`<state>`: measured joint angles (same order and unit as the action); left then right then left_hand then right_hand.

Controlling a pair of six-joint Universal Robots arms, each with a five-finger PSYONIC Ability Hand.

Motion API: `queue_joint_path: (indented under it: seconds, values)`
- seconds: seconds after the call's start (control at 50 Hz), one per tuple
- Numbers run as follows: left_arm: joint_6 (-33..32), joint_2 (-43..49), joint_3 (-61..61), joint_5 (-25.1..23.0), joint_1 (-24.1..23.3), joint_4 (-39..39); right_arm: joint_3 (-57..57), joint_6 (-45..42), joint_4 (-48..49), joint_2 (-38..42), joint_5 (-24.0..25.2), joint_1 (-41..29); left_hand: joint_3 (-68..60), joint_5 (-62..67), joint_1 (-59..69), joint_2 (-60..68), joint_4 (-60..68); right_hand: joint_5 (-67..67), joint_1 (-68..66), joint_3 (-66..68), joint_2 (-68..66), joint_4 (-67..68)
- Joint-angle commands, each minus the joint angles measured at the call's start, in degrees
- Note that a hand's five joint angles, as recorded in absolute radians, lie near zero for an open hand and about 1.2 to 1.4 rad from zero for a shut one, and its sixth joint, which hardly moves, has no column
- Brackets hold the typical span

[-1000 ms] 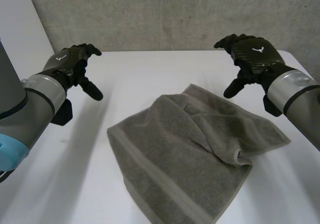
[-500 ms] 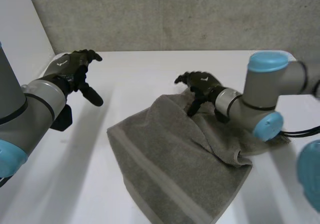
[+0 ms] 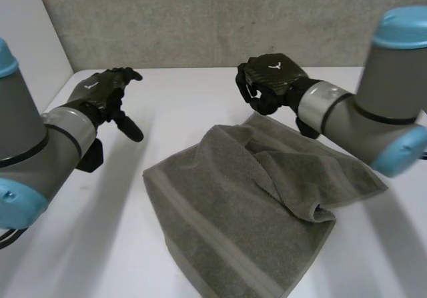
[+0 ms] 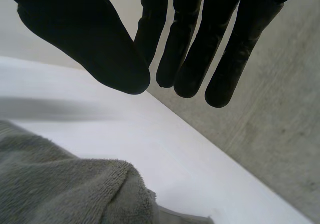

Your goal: Fold the towel.

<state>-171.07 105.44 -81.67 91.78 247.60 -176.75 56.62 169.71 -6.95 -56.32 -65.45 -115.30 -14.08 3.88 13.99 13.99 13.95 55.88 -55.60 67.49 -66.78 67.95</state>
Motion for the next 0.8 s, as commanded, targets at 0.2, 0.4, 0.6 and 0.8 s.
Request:
queue_joint_path:
  seconds: [0.2,0.4,0.6,0.8]
  values:
    - [0.91,15.06,9.43,-8.98,-0.71,3.42,16.96,-10.2,0.63,-14.03,-0.46,0.6,-3.54,3.73,3.63,3.63,3.66,-26.26,15.99,-27.88,27.17,-28.34]
    - [0.91,9.88,3.89,-8.89,-0.45,3.96,-7.79,1.75,0.54,14.52,-5.38,-0.28,-3.54,3.73,3.63,3.63,3.66,-43.35,33.08,-44.96,44.25,-45.43]
    - [0.65,1.27,-5.15,-9.16,-0.18,3.43,-24.96,7.04,0.19,31.25,-5.65,-0.19,-3.37,3.57,3.46,3.46,3.49,-32.59,22.31,-34.2,33.49,-34.67]
    - [0.39,-0.85,-7.54,-9.25,-0.1,2.02,-29.2,7.39,0.1,35.14,-4.86,-0.19,-3.37,3.57,3.46,3.46,3.49,3.52,-13.79,1.91,-2.62,1.44]
